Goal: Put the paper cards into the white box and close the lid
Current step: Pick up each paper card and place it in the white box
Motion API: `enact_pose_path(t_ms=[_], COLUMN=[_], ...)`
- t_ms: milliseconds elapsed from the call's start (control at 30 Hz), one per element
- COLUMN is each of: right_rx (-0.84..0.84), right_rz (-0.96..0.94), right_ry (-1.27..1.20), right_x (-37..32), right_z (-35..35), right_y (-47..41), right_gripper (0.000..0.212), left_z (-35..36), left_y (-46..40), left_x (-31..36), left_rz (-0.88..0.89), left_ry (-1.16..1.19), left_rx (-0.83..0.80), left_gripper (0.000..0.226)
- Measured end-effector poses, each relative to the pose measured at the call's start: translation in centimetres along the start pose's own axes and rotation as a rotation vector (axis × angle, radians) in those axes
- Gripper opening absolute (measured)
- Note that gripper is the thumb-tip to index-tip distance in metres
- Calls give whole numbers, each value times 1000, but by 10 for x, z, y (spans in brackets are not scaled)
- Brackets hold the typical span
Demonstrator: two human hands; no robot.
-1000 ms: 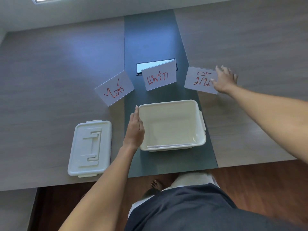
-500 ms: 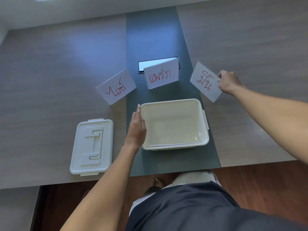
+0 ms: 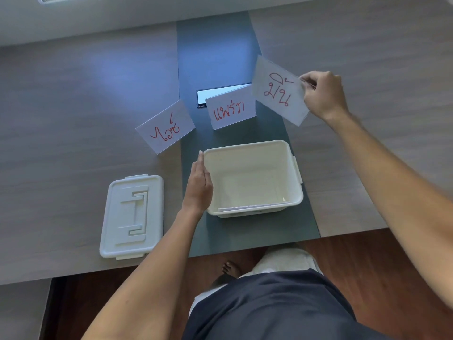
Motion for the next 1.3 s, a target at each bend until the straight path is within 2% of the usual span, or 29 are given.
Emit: enact_pose_path(t_ms=[167,300,567,733,833,967,1067,1200,1300], right_rx=[-25,-149,-471,-763,-895,-1072,-996,-691,-572], right_rz=[-66,-94,-156,-199,-163,-124,-95,-240,-274], right_ry=[-183,-252,-170,-83,-48,23,-48,-73,-32], right_x=[-42,-61,-43,-24,-19,-16,-26,-45,-61], right_z=[-32,-36,0,29,40,48,52,71,93], right_y=[35,68,138,183,199,201,174,106,53], right_gripper=[24,25,27,28,29,41,33,30,32], left_z=[0,0,2,1,0,0,1,0,-1], left_y=[1,0,-1,-1,-1,-1,-1,-1,-1], left_x=[1,-1,-5,-4,-5,-4,-4,-4,-3], left_rz=[-1,-8,-21,-1,-1,-6,-10,-31,-38], left_ry=[8,15,23,24,13,17,20,42,49], left_rx=[2,-2,-19,-9,-1,-3,-3,0,3], left_gripper=[50,51,51,51,51,51,50,50,50])
Point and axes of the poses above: each hand's wrist, its own y-axis away from the middle knuckle, its own z-axis out of the palm, x = y × z, the point moved 6 cm from there along -y, towards the middle knuckle, and after that the axes turned 10 degrees about x, right-handed, at the moved point
